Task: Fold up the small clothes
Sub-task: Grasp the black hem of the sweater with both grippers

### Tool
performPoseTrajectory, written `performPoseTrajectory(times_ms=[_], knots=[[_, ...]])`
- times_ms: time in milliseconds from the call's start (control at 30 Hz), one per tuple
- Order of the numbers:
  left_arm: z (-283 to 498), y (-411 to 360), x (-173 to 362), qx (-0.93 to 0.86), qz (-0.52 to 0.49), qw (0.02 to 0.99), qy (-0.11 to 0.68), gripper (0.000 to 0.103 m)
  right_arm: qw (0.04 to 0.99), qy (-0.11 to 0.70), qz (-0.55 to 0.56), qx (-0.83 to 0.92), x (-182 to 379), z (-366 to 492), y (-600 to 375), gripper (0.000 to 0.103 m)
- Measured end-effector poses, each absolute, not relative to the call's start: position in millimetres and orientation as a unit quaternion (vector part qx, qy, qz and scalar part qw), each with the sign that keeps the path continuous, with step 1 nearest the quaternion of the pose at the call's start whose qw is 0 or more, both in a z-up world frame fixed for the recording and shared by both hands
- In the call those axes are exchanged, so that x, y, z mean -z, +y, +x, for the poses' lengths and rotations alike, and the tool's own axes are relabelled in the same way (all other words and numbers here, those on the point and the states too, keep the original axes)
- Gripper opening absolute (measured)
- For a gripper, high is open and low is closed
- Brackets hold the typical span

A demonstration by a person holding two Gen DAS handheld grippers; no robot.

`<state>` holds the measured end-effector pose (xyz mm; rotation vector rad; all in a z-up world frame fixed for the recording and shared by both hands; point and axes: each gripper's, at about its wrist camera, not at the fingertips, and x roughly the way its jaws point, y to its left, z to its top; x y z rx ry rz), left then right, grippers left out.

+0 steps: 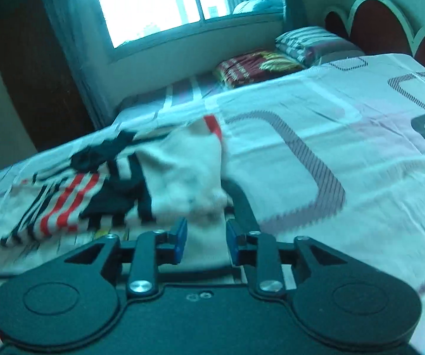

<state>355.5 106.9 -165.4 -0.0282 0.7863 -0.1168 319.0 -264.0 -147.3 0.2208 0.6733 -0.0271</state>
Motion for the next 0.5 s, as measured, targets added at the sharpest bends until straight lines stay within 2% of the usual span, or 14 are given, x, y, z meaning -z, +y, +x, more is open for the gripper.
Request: performPoseTrajectory(times_ms=[67, 133, 167, 267, 500], knots=[[332, 113, 164, 0.074, -0.037, 0.911, 0.404, 0.085, 0.931, 0.344, 0.12, -0.01, 149, 291, -269, 0.056], [305, 119, 162, 0.087, -0.065, 0.903, 0.416, 0.084, 0.927, 0.35, 0.131, -0.018, 151, 263, -273, 0.061], [293, 121, 161, 0.094, -0.084, 0.897, 0.424, 0.084, 0.923, 0.358, 0.143, -0.025, 153, 249, -275, 0.062], [254, 126, 164, 0.114, -0.155, 0.876, 0.442, 0.069, 0.904, 0.379, 0.192, -0.041, 160, 212, -284, 0.062], [182, 126, 186, 0.159, -0.292, 0.835, 0.439, 0.069, 0.858, 0.4, 0.311, -0.088, 185, 140, -293, 0.056]])
